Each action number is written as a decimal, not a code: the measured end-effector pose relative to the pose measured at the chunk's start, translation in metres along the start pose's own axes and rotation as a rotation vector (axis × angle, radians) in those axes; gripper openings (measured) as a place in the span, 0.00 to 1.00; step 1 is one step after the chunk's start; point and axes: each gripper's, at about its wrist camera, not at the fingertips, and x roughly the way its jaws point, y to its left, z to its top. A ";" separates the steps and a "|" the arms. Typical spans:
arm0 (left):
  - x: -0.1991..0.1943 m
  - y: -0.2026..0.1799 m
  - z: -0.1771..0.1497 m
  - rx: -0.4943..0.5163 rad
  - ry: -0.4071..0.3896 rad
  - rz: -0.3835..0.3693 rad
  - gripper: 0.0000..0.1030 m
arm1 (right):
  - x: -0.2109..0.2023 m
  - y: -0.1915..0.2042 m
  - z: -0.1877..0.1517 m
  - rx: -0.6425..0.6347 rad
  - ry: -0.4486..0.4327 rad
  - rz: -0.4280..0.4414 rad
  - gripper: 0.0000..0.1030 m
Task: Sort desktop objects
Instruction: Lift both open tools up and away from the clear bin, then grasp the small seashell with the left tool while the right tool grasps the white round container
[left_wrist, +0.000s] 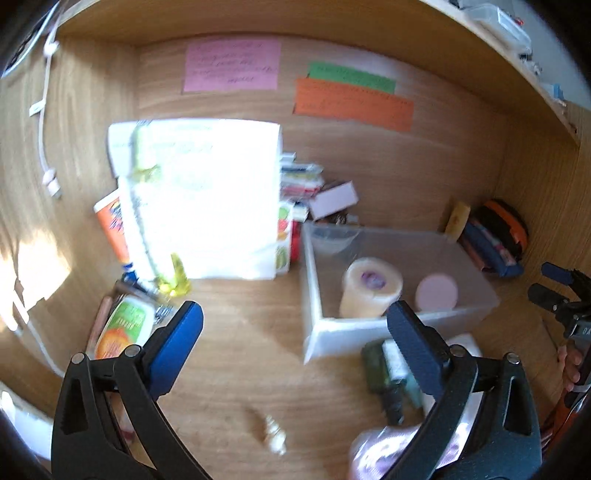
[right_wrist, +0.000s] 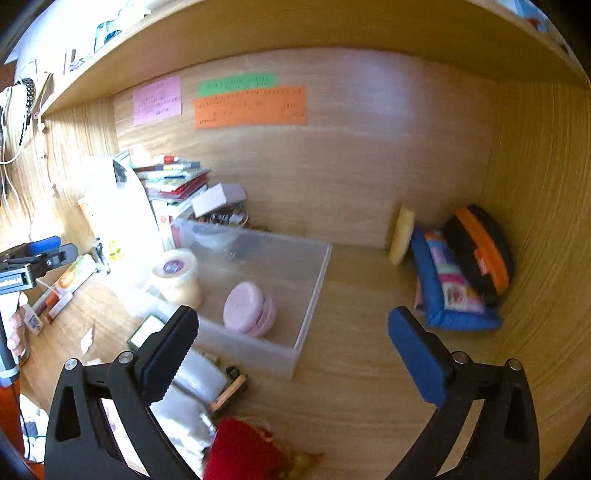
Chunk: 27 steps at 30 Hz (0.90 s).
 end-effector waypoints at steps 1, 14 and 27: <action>0.000 0.003 -0.006 0.001 0.013 0.010 0.98 | 0.002 0.001 -0.004 0.004 0.014 0.006 0.99; 0.005 0.022 -0.068 0.023 0.166 0.013 0.98 | 0.031 0.035 -0.044 0.004 0.157 0.077 0.99; 0.007 0.019 -0.088 0.077 0.182 -0.060 0.77 | 0.068 0.073 -0.052 0.015 0.245 0.146 0.97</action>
